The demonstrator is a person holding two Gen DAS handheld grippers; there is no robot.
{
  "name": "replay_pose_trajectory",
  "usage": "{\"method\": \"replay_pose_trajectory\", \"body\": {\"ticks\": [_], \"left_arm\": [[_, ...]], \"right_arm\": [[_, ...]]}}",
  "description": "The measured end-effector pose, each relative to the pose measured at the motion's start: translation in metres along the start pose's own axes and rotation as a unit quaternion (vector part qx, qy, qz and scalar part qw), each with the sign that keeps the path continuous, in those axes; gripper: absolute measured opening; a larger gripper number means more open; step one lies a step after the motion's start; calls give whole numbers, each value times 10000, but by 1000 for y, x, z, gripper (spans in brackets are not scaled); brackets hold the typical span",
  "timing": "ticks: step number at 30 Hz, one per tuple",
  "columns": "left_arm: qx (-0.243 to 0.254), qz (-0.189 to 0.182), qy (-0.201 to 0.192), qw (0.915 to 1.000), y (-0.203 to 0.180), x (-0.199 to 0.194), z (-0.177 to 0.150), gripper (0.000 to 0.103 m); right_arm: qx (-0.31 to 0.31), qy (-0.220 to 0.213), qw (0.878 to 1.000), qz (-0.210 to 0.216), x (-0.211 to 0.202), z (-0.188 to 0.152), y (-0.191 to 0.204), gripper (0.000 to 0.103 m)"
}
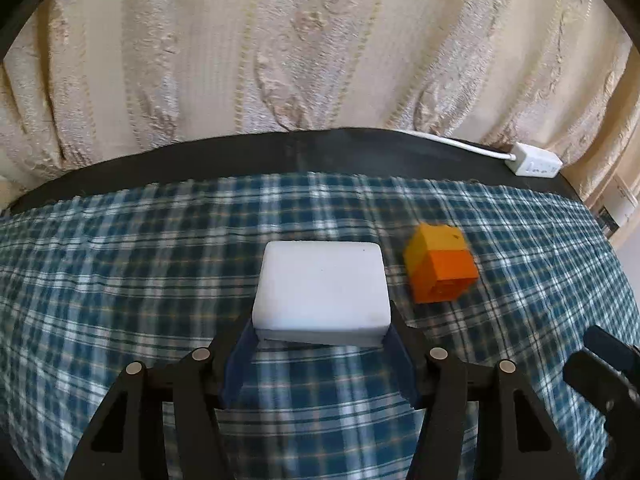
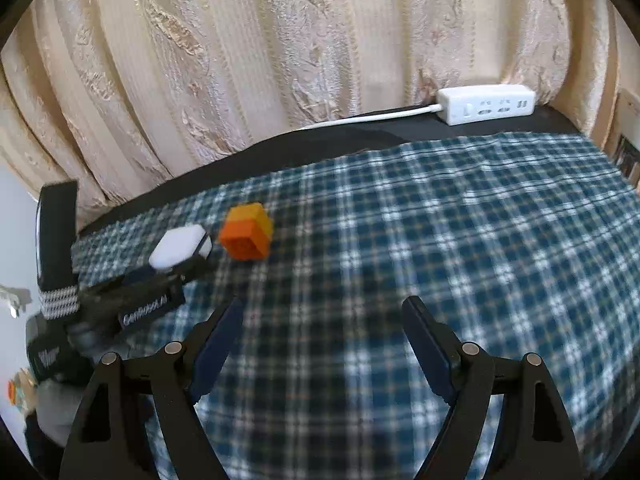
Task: Organize objects
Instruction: 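Grasp the white block with the left gripper while the right grasps the orange brick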
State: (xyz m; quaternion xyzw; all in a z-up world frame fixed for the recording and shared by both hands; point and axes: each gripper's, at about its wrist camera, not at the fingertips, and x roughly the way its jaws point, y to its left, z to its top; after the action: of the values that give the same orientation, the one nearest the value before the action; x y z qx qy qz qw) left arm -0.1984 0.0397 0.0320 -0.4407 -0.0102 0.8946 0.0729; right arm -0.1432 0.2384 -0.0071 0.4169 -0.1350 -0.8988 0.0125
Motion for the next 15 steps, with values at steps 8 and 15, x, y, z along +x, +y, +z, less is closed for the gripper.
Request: {"method": "replay_pose_trajectory", "body": {"ticks": [8, 15], "left_arm": [[-173, 395, -194, 9989, 27, -15, 11, 62], [-602, 623, -28, 9962, 58, -14, 14, 62]], "right_arm": [[23, 247, 9988, 416, 33, 23, 30, 83], [-396, 291, 9984, 294, 62, 37, 63, 74]]}}
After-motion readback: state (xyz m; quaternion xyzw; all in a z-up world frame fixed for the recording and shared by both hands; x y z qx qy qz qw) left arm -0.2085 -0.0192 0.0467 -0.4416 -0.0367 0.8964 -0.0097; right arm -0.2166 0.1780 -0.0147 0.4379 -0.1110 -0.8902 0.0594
